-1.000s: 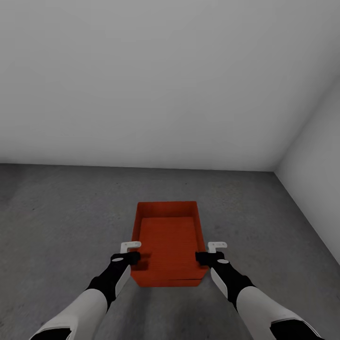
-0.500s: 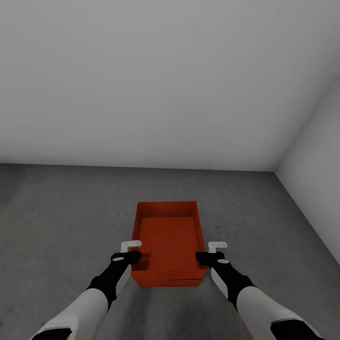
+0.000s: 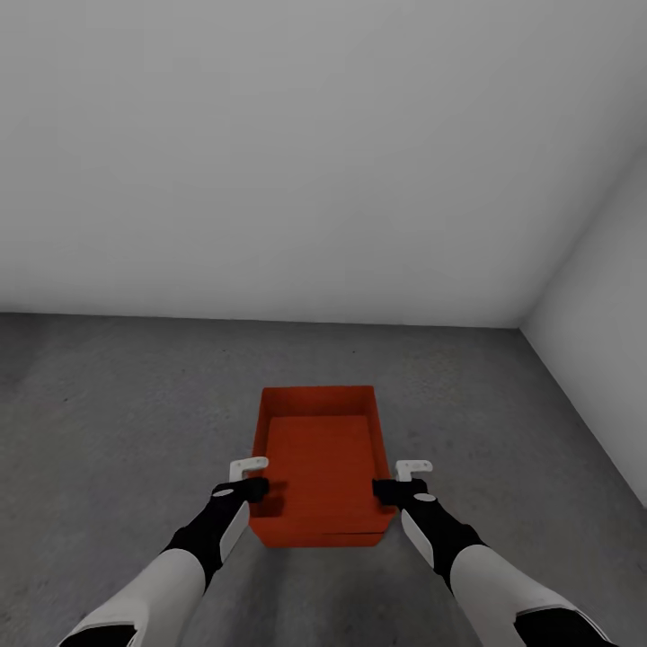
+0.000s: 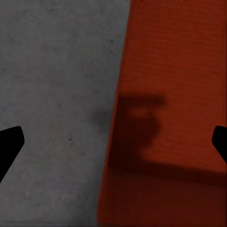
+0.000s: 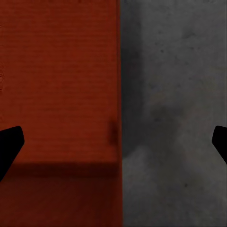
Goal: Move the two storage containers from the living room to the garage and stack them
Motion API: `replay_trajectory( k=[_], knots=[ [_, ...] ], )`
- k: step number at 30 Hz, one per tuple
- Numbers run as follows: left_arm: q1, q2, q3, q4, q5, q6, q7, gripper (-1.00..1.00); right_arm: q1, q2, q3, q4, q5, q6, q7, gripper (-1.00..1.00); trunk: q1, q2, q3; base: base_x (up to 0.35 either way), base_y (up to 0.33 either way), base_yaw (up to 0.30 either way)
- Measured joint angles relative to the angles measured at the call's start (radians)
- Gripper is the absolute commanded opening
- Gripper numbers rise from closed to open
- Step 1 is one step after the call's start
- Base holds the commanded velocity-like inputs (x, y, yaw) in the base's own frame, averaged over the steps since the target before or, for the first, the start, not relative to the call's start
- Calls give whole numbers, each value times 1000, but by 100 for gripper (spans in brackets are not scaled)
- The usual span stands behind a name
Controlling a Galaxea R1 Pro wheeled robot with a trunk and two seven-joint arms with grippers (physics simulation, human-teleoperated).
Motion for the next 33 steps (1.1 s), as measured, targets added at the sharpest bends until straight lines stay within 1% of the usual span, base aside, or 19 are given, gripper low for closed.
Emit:
replay_trajectory(
  k=[7, 33],
  knots=[
    [0, 0, 0, 0, 6, 0, -3, 100, 0, 0, 0, 0, 1, 1, 0, 100, -27, 49, 22, 0, 0, 0],
    [0, 2, 2, 0, 6, 2, -5, 100, 0, -2, 0, 0, 4, 1, 0, 100, -127, 231, 103, 0, 0, 0]
  ],
)
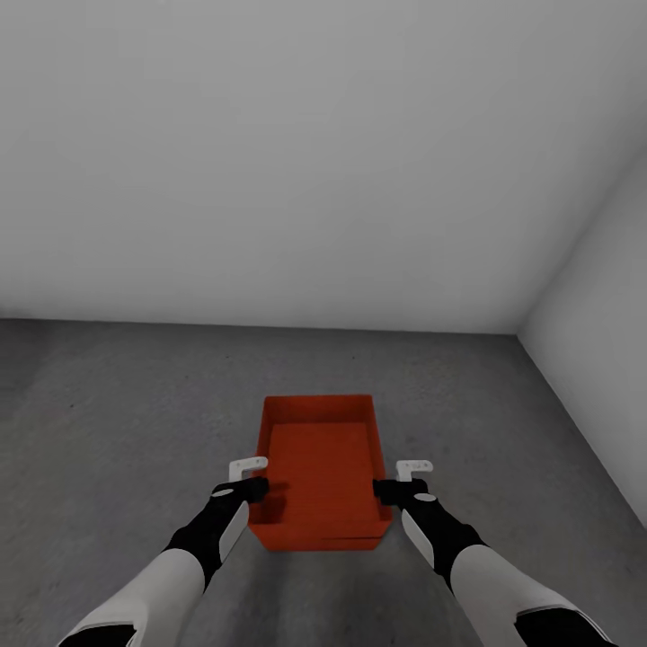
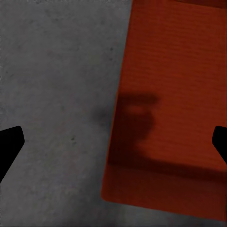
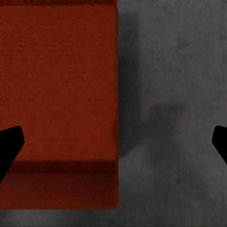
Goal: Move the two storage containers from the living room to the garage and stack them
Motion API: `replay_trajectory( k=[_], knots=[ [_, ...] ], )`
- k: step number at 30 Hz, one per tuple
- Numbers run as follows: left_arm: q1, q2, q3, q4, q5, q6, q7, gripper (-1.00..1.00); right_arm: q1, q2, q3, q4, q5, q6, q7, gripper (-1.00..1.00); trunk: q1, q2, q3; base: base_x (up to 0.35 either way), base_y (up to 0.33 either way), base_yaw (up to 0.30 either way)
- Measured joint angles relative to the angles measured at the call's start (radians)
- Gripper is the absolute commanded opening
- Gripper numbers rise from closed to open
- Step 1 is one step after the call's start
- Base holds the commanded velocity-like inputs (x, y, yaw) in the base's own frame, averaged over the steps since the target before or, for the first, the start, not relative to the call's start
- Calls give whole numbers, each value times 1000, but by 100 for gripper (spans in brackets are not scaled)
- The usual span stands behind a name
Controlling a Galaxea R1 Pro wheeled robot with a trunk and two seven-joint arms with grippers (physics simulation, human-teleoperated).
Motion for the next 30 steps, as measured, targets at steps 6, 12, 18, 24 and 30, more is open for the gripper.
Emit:
replay_trajectory(
  k=[6, 12, 18, 24, 30],
  knots=[
    [0, 0, -1, 0, 0, 0, -1, 100, 0, 0, 0, 0, -1, -1, 0, 100, -23, 42, 19, 0, 0, 0],
    [0, 1, 0, 0, 0, 0, -1, 100, 0, 0, 0, 0, -2, 0, 0, 100, -46, 84, 38, 0, 0, 0],
    [0, 1, 0, 0, 0, 0, 0, 100, 0, 0, 0, 0, -1, 0, 0, 100, -69, 126, 56, 0, 0, 0],
    [0, 2, 0, 0, 0, 0, -1, 100, 0, 0, 0, 0, -1, 0, 0, 100, -92, 168, 75, 0, 0, 0],
    [0, 2, 0, 0, 0, 0, -2, 100, 0, 0, 0, 0, -1, 0, 0, 100, -115, 210, 94, 0, 0, 0]
  ],
)
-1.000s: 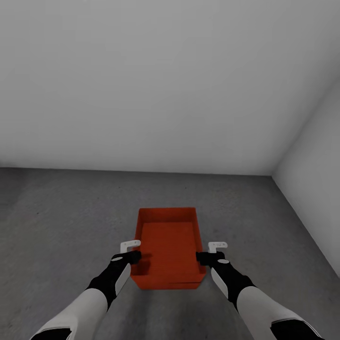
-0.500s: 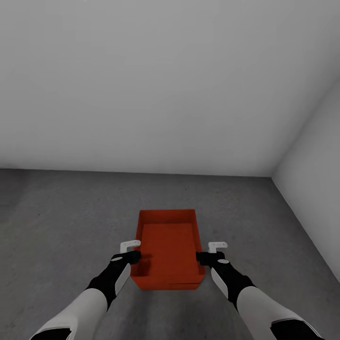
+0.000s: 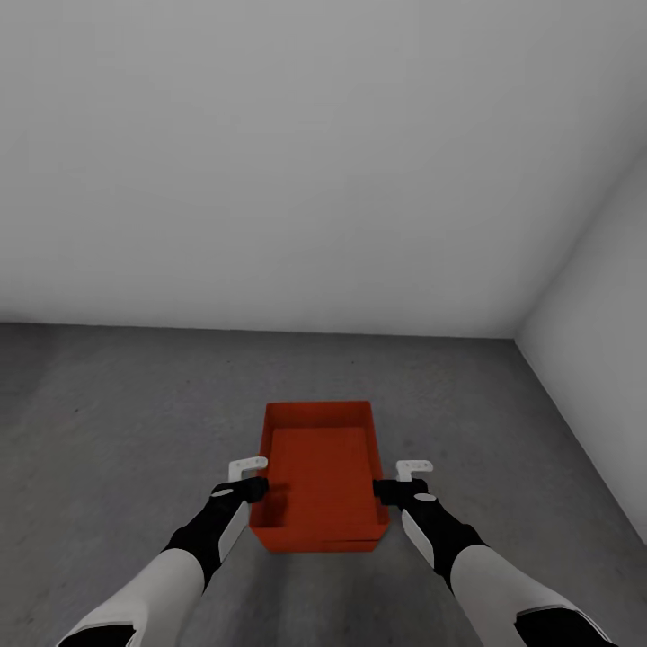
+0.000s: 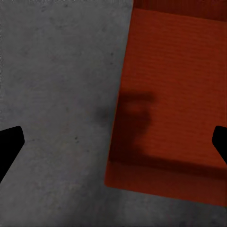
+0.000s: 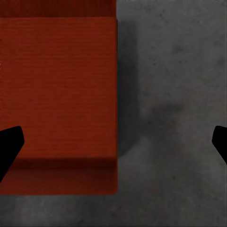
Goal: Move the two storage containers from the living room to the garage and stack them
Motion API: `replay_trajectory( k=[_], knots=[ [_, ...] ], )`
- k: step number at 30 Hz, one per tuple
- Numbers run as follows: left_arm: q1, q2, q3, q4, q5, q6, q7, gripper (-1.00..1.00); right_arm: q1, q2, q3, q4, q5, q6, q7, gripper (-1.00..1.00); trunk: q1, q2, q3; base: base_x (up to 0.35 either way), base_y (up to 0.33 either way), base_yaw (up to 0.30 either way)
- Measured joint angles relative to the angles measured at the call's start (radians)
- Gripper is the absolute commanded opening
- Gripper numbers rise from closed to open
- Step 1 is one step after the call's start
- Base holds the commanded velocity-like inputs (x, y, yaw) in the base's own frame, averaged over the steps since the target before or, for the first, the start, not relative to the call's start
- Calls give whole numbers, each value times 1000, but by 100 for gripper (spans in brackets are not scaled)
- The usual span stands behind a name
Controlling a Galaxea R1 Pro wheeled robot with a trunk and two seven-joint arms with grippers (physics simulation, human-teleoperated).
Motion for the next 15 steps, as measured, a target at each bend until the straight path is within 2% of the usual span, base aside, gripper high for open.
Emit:
replay_trajectory(
  k=[15],
  knots=[
    [0, 0, 0, 0, 0, 0, 1, 100, 0, 0, 0, 0, 0, 0, 0, 100, -58, 105, 47, 0, 0, 0]
  ],
)
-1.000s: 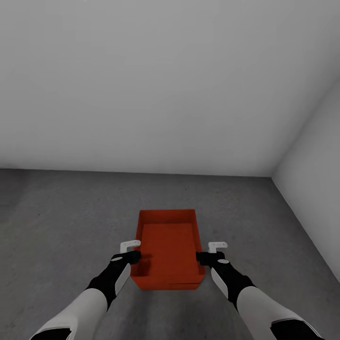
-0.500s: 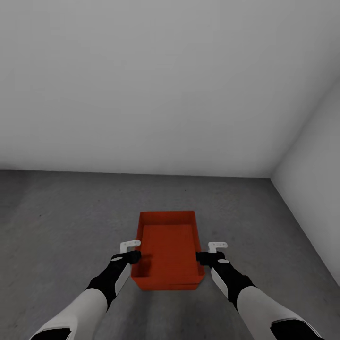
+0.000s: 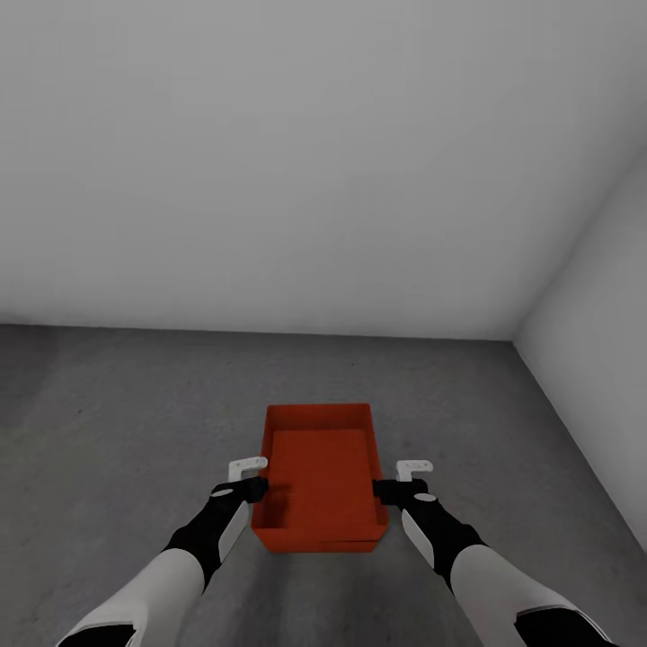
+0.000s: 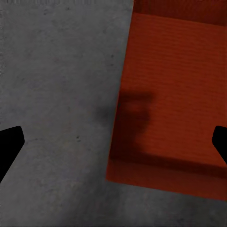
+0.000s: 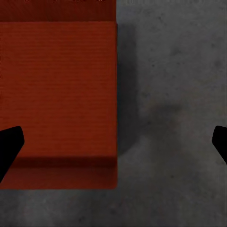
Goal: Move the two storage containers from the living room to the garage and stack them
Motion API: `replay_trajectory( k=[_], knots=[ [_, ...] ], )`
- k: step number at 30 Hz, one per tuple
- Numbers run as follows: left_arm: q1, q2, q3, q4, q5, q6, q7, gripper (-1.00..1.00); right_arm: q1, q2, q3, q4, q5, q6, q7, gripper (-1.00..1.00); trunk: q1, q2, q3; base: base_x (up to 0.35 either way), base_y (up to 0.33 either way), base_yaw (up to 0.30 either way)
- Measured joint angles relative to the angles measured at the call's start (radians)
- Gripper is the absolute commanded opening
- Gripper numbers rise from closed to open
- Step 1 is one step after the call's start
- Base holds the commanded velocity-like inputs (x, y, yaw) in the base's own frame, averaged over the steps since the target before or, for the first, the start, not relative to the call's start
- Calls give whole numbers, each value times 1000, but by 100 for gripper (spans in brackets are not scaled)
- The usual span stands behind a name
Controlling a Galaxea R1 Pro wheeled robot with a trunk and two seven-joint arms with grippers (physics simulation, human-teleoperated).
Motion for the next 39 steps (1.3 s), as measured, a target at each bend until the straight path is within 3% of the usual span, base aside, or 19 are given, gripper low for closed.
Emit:
replay_trajectory(
  k=[39],
  knots=[
    [0, 0, 0, 0, 1, 0, 0, 100, 0, 0, 0, 0, 0, 0, 0, 100, -150, 273, 122, 0, 0, 0]
  ],
)
